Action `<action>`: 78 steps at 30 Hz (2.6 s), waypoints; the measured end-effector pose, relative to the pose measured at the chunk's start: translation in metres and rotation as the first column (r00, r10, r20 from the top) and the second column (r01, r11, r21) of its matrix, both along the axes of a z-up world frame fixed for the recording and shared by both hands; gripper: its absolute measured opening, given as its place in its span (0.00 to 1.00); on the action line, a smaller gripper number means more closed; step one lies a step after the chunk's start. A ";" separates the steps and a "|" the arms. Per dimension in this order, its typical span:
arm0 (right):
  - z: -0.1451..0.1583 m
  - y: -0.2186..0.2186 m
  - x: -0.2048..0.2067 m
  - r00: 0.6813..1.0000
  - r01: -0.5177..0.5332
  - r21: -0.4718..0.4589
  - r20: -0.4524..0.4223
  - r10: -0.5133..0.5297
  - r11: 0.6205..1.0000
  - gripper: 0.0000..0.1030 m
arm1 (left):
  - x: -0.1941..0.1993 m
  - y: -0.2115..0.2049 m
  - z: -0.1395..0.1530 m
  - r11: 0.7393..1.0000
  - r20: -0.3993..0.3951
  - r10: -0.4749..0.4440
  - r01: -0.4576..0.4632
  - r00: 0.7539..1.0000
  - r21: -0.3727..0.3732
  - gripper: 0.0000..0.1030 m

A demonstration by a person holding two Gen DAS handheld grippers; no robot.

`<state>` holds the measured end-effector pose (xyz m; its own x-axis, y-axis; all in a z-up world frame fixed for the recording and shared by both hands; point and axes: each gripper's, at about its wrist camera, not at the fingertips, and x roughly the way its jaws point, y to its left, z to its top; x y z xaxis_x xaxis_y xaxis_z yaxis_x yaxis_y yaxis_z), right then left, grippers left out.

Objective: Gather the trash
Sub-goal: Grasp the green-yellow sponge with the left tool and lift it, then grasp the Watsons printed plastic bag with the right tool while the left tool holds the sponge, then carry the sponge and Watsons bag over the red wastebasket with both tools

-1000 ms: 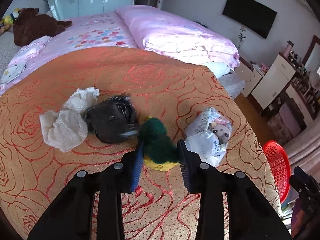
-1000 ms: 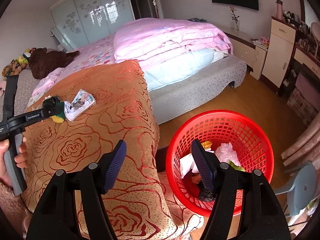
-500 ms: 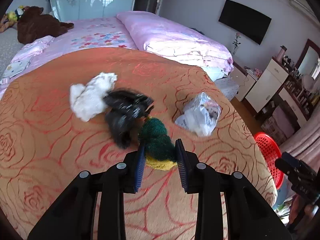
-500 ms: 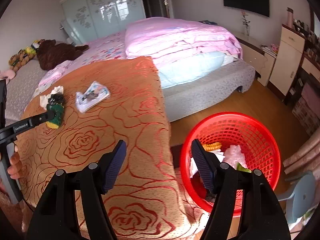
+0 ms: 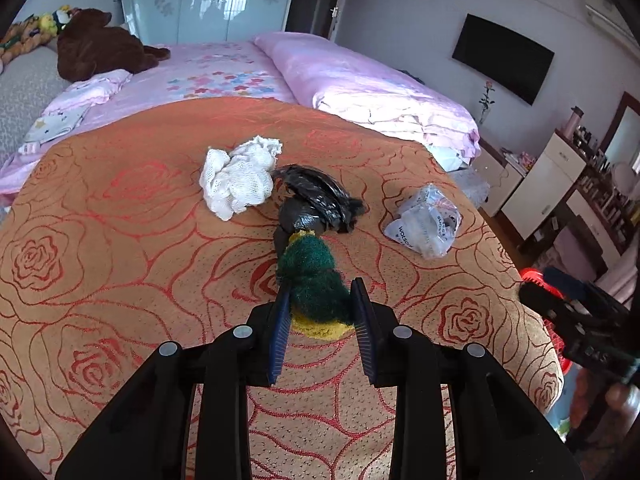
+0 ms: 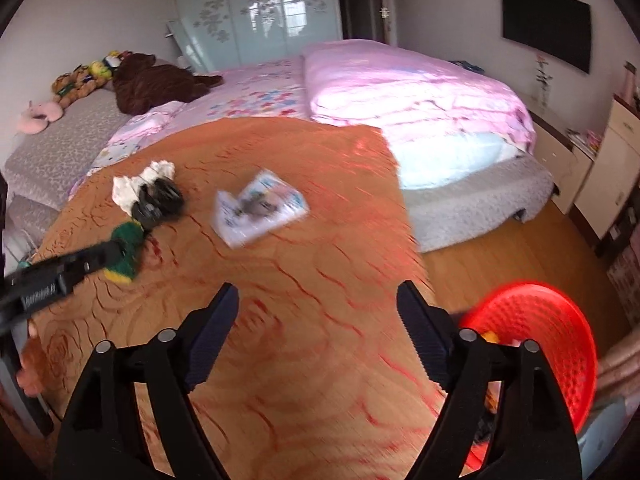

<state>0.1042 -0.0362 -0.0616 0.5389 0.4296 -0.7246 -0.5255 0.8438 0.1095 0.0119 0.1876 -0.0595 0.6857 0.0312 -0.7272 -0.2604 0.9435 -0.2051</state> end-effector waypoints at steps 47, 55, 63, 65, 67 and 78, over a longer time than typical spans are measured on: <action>-0.017 0.067 0.014 0.989 -0.145 -0.118 0.022 0.148 0.982 0.55 | -0.022 -0.001 0.015 1.000 0.065 -0.007 0.007 0.998 -0.010 0.27; -0.002 0.032 -0.005 0.996 -0.078 -0.048 0.041 0.080 0.996 0.55 | -0.019 -0.013 0.023 0.999 0.076 -0.034 0.033 0.997 0.018 0.27; 0.020 -0.001 -0.014 0.997 -0.011 -0.003 0.076 0.011 1.000 0.55 | -0.012 -0.036 0.038 0.995 0.102 -0.089 0.083 0.991 0.062 0.27; 0.027 -0.009 -0.016 0.996 0.001 0.008 0.090 -0.002 1.000 0.55 | -0.009 -0.044 0.043 0.992 0.107 -0.109 0.102 0.988 0.074 0.27; 0.034 -0.017 -0.019 0.995 0.011 0.017 0.104 -0.013 1.000 0.55 | -0.005 -0.051 0.048 0.990 0.111 -0.124 0.115 0.986 0.084 0.27; 0.061 -0.069 -0.021 0.981 0.111 0.057 0.151 -0.118 0.992 0.55 | 0.017 -0.099 0.071 0.966 0.136 -0.225 0.203 0.965 0.160 0.27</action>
<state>0.0828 -0.1051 -0.0006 0.6899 0.3910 -0.6092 -0.4394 0.8950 0.0769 0.0284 0.0886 0.0120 0.7896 -0.0325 -0.6128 -0.0254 0.9960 -0.0854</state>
